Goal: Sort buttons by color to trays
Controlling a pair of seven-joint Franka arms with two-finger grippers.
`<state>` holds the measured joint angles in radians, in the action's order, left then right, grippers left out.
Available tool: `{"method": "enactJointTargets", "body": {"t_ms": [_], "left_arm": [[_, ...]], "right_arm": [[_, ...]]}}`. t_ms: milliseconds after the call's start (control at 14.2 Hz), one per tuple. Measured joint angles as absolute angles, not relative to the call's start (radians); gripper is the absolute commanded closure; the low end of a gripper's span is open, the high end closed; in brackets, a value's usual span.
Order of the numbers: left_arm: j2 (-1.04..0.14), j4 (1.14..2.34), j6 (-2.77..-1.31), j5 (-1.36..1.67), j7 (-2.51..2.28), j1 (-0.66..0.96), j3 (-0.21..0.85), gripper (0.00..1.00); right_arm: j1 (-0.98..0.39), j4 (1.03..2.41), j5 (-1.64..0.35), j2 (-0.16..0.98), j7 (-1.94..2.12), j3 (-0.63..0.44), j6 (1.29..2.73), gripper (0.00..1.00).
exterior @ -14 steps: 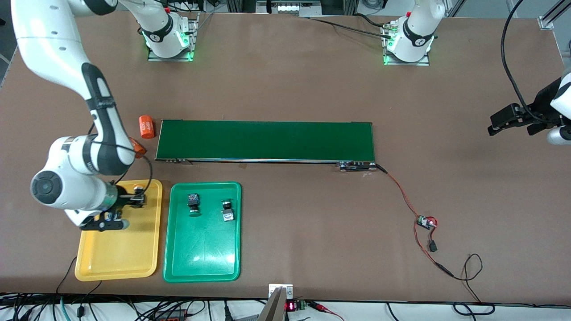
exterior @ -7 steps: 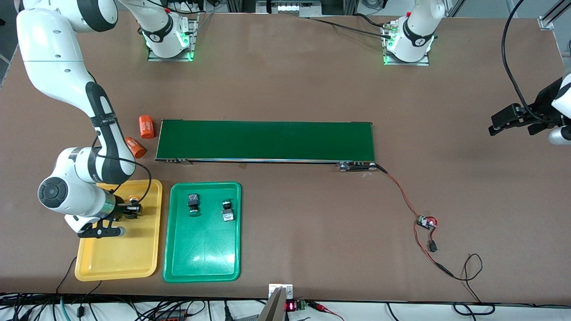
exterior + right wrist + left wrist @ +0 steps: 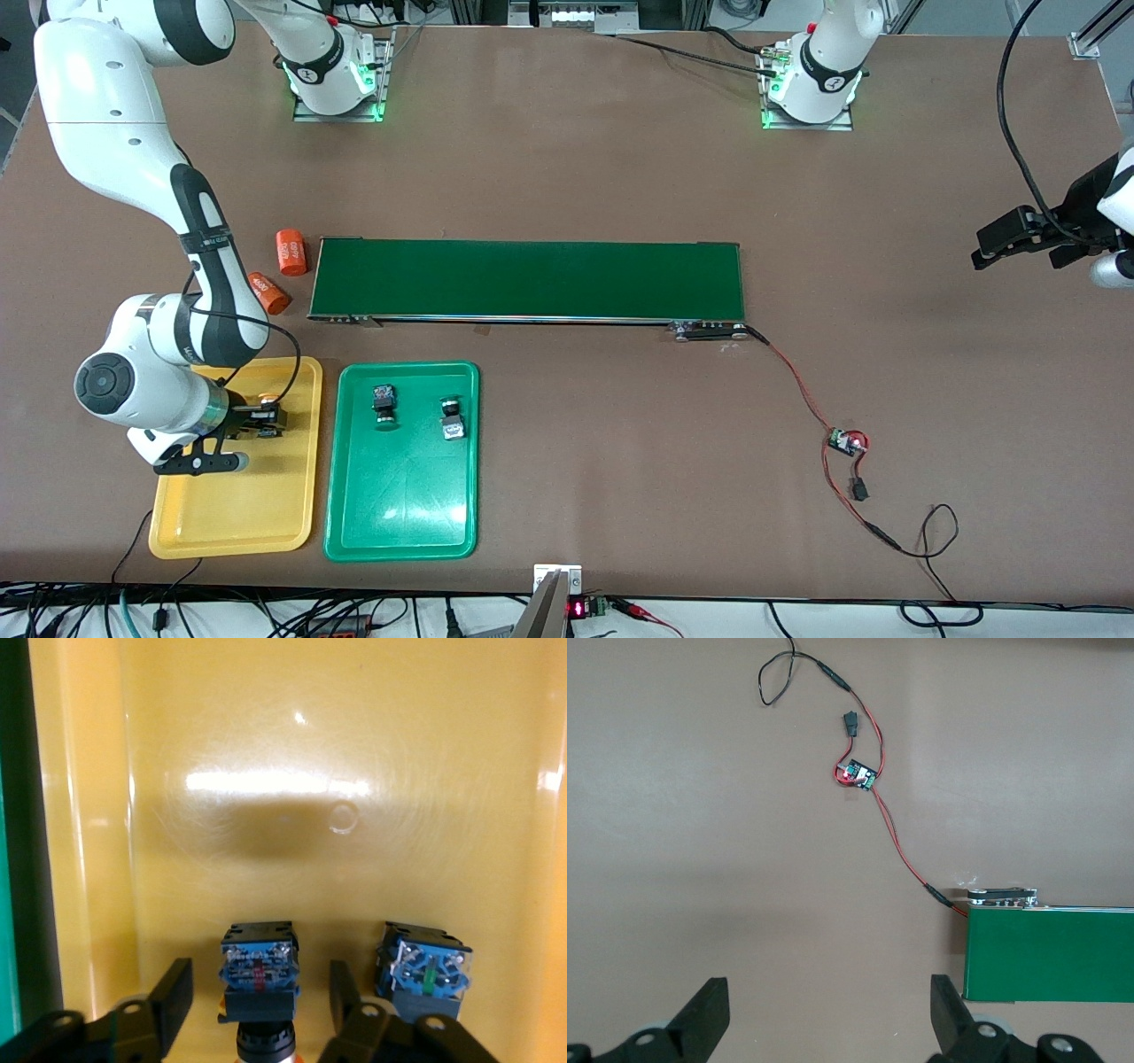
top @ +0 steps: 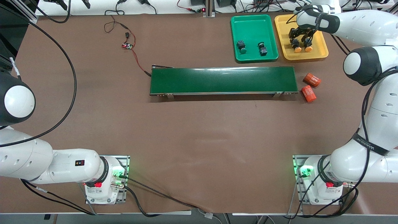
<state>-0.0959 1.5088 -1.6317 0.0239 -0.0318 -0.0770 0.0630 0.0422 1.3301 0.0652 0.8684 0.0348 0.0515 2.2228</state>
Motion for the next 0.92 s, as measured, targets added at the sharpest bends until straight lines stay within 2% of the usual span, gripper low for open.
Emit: {"method": "enactJointTargets", "body": {"t_ms": [283, 495, 707, 919], "left_arm": [[-0.096, 1.509, -1.632, 0.024, -0.032, -0.077, 0.063, 0.0], [-0.096, 1.51, -1.632, 0.024, -0.032, -0.077, 0.063, 0.0], [-0.096, 1.51, -1.632, 0.024, -0.032, -0.077, 0.063, 0.0], [-0.096, 1.511, -1.632, 0.024, -0.032, -0.079, 0.062, 0.0]], "right_arm": [[0.041, 1.31, 0.065, 0.85, 0.039, 0.052, 2.187, 0.0], [0.036, 1.284, 0.065, 0.759, 0.039, 0.059, 1.984, 0.0], [0.033, 1.243, 0.065, 0.604, 0.04, 0.065, 1.695, 0.0], [0.023, 1.246, 0.064, 0.44, 0.052, 0.067, 1.526, 0.0]]}}
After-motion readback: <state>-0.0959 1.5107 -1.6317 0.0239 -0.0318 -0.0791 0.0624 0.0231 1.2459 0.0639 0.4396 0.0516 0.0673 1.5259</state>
